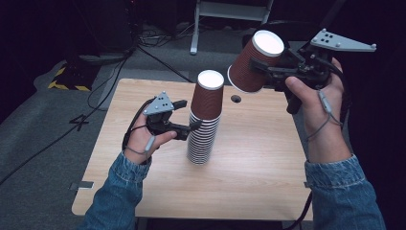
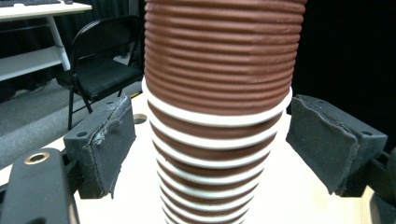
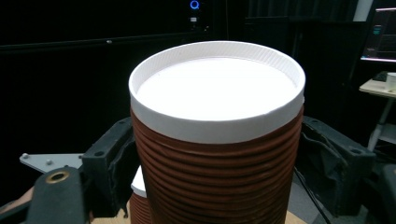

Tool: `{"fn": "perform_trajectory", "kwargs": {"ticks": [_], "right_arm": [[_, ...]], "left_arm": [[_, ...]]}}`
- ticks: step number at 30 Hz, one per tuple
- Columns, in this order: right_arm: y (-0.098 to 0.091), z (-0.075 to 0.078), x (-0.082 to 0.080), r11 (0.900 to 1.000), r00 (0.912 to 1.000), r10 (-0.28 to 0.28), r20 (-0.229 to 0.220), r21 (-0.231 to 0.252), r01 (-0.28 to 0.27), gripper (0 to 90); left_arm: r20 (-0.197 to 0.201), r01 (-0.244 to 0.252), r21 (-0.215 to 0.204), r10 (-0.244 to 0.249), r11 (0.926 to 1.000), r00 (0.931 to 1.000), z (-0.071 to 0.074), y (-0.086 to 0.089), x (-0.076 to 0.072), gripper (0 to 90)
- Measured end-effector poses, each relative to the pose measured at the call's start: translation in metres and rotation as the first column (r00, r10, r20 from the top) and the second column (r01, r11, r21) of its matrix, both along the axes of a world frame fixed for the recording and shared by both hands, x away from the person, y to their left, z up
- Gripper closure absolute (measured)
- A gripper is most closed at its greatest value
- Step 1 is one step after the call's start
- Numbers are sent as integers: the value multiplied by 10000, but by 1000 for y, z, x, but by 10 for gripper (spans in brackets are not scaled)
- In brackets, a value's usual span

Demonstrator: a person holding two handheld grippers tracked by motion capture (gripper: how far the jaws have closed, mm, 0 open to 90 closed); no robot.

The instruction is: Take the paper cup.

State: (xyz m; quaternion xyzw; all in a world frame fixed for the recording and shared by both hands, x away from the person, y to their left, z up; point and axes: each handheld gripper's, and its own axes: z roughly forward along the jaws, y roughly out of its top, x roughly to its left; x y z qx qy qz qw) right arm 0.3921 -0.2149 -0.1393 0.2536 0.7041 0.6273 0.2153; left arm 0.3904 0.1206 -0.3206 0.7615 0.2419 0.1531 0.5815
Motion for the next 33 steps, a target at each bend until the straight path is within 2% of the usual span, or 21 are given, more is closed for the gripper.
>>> {"fn": "perform_trajectory", "kwargs": {"ticks": [2, 9, 13, 19, 24, 28, 33], "right_arm": [[-7, -2, 1, 9999, 9999, -131, -40, -14, 131, 201], [-31, -14, 2, 9985, 9984, -533, -170, 90, 534, 201], [-44, -21, 4, 9969, 9967, -776, -244, 144, 780, 201], [-56, -28, 4, 9942, 9940, -1043, -339, 239, 1051, 201], [-72, -41, 3, 9912, 9907, -1286, -435, 262, 1298, 201], [-76, -47, 1, 9908, 9901, -1314, -493, 265, 1329, 201], [-83, -57, 0, 9904, 9906, -1295, -433, 426, 1314, 201]], "left_arm": [[-117, 33, 183, -31, 9998, 9999, -3, 3, -4, 154], [-428, -124, 362, 139, 9993, 9990, -19, 18, -23, 152], [-624, -63, 438, 90, 9990, 9980, -27, 19, -31, 152], [-627, -26, 597, 63, 9982, 9980, -32, 19, -37, 152], [-698, 409, 641, -364, 9971, 9969, -38, 16, -48, 154], [-667, 660, 678, -615, 9955, 9959, -38, 9, -54, 156], [-638, 1355, 686, -1312, 9884, 9893, -39, -6, -64, 158]]}}
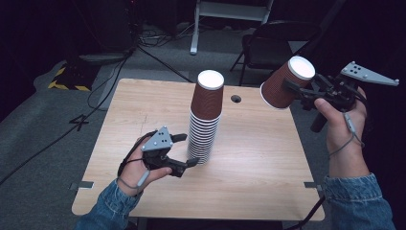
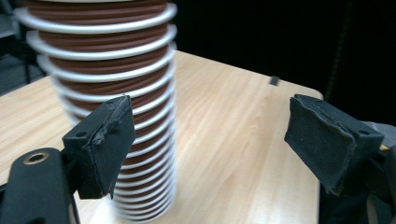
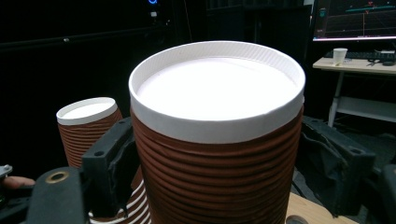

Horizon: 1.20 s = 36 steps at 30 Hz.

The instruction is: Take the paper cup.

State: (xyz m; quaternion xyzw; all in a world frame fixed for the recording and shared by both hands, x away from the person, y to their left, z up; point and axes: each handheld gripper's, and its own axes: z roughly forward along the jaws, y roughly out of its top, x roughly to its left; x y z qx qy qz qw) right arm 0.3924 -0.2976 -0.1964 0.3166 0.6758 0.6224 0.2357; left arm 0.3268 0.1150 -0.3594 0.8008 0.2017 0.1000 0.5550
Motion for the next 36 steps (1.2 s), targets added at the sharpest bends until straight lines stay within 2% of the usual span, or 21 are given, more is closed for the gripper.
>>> {"fn": "perform_trajectory", "kwargs": {"ticks": [3, 4, 9, 10, 13, 18, 20, 26, 30, 32, 36], "right_arm": [[-3, -11, 1, 9986, 9994, 341, 24, 410, -341, 201], [-5, -16, 1, 9987, 9994, 355, 24, 377, -356, 201], [-9, -30, 2, 9985, 9997, 184, -183, 515, -174, 201], [-12, -38, 3, 9979, 9996, 41, -283, 650, -22, 201], [-15, -48, 3, 9971, 9992, -90, -383, 754, 119, 201], [-17, -60, 3, 9974, 9977, -445, -509, 541, 473, 201], [-19, -70, 3, 9946, 9926, -918, -800, 402, 952, 201], [-21, -88, 3, 9901, 9855, -1326, -1062, 325, 1367, 201], [-23, -98, 2, 9829, 9754, -1743, -1348, 366, 1807, 202], [-23, -102, 2, 9805, 9722, -1849, -1436, 396, 1923, 202], [-24, -110, 0, 9795, 9712, -1866, -1479, 484, 1956, 201]], "left_arm": [[-53, 378, 23, -377, 9993, 9993, -1, -10, -4, 158], [-53, 378, 23, -377, 9993, 9993, -1, -10, -4, 158], [-193, 595, 229, -590, 9980, 9981, -10, -23, -5, 158], [-208, 624, 447, -615, 9971, 9979, -15, -29, -4, 158], [-331, 789, 553, -772, 9953, 9965, -22, -38, -4, 158], [-412, 969, 620, -945, 9934, 9947, -28, -49, -6, 159], [-518, 1100, 664, -1067, 9917, 9929, -32, -58, -5, 159], [-843, 1274, 590, -1222, 9901, 9889, -47, -79, 0, 159], [-930, 1250, 397, -1209, 9914, 9883, -54, -92, 4, 160], [-913, 1254, 345, -1219, 9915, 9883, -56, -97, 6, 161], [-992, 1279, 227, -1250, 9915, 9872, -64, -105, 12, 167]]}}
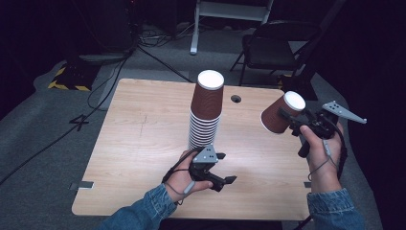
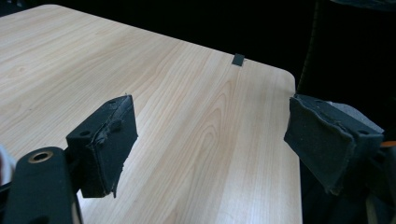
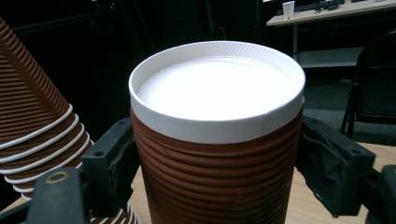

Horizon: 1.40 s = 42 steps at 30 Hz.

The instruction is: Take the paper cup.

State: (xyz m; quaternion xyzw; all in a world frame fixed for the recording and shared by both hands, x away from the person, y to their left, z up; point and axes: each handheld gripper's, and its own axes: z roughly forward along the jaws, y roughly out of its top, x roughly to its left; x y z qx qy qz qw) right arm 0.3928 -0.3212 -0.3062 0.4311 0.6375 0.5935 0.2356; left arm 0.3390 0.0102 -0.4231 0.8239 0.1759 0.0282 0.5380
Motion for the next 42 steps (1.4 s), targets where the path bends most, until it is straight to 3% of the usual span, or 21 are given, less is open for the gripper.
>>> {"fn": "perform_trajectory", "kwargs": {"ticks": [6, 9, 22, 25, 29, 33, 40, 42], "right_arm": [[2, -11, -1, 10000, 9998, 38, -220, -10, -38, 201], [4, -20, -1, 9997, 9991, -89, -404, -245, 79, 201], [9, -49, -2, 9943, 9948, -242, -987, -1053, 137, 201], [11, -53, -2, 9929, 9943, -233, -1041, -1182, 109, 201], [15, -55, -5, 9903, 9942, -170, -1064, -1389, 21, 201], [21, -54, -9, 9908, 9944, 131, -1047, -1330, -270, 201], [28, -55, -15, 9913, 9917, 646, -1115, -1072, -766, 201], [28, -56, -15, 9918, 9911, 741, -1107, -954, -848, 201]], "left_arm": [[128, -162, 76, 161, 9998, 9998, -8, -9, 8, 190], [264, -182, 111, 179, 9998, 9995, -10, -16, 11, 197], [107, -340, 216, 338, 9992, 9994, -26, -33, 22, 218], [36, -389, -10, 389, 9992, 9992, -29, -37, 25, 217], [-281, -358, -752, 337, 9965, 9990, -33, -45, 28, 220], [-236, -304, -1223, 278, 9920, 9993, -36, -47, 31, 260], [-642, -289, -2479, 133, 9684, 9979, -45, -48, 34, 307], [-687, -281, -2523, 111, 9672, 9976, -47, -49, 34, 308]]}}
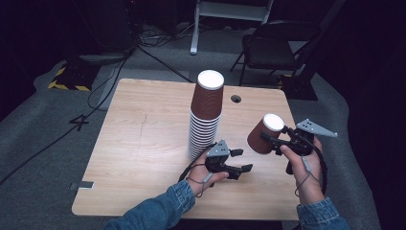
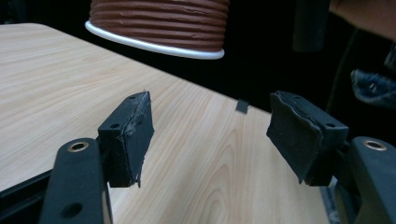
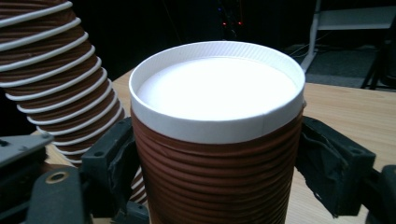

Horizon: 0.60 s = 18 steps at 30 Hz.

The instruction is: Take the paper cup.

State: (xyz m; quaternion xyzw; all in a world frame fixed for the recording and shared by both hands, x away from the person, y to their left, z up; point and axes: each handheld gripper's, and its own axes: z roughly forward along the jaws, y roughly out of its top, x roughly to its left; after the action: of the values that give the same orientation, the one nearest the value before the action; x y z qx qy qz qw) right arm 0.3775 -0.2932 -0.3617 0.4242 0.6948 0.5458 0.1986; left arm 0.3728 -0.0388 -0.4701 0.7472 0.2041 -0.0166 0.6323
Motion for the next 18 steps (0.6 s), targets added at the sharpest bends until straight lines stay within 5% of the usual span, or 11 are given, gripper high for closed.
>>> {"fn": "perform_trajectory", "kwargs": {"ticks": [8, 18], "right_arm": [[-3, -12, -1, 9961, 9993, 359, -38, 806, -355, 201], [-2, -31, -3, 9908, 9985, 527, -168, 1255, -502, 201]], "left_arm": [[286, -89, 454, 76, 9989, 9996, -4, 2, -4, 299], [141, -246, 664, 238, 9975, 9996, -6, 7, -5, 296]]}}
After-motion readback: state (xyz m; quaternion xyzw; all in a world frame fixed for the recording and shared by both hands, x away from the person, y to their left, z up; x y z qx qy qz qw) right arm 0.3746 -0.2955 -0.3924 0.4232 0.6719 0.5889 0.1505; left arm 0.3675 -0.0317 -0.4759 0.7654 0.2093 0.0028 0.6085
